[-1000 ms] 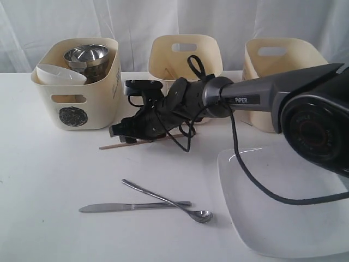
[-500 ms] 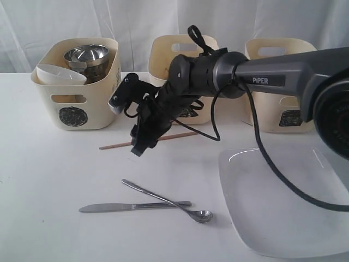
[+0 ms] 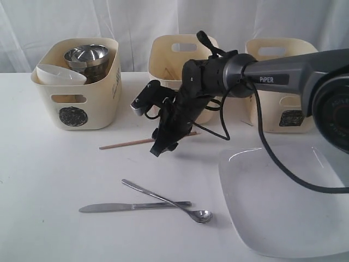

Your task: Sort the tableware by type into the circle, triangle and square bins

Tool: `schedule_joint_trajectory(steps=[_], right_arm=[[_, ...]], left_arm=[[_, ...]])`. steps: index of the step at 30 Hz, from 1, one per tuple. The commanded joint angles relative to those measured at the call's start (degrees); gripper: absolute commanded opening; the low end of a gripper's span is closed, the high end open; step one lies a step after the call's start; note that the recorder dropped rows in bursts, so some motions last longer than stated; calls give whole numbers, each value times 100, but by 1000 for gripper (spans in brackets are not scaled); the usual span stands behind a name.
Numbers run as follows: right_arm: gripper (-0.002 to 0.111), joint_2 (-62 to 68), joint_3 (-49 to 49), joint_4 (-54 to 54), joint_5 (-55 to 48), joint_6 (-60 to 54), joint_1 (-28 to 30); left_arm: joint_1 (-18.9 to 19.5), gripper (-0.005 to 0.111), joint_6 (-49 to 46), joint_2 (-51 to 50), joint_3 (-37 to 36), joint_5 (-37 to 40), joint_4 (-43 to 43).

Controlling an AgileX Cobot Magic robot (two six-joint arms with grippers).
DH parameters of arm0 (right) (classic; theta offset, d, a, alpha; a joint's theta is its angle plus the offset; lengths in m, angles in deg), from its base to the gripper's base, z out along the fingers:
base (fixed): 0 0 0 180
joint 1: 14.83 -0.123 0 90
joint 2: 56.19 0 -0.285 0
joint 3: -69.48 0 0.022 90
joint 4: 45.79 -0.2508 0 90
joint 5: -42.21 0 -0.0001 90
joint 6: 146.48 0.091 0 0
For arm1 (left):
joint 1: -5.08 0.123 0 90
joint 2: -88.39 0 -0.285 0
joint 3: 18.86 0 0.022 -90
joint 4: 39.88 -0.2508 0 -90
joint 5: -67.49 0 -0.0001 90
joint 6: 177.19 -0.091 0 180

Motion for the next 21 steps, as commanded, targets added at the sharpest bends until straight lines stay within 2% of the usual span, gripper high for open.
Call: schedule_joint_trajectory(steps=[1,8,13,21], right_arm=[[54,25,-47,-568,-480,-4,54],[54,15,-303,-953,-596,-612,54],[54,117,-704,-1016,71,-639,65],[48,775,-1478,-1227,-739,-418,93]], left_arm=[[-14,0,-23,19,-18,10,82],[-14,0,-23,19,-18,10,82],[-14,0,-23,19,-18,10,82],[-14,0,-23,19,-18,10,82]])
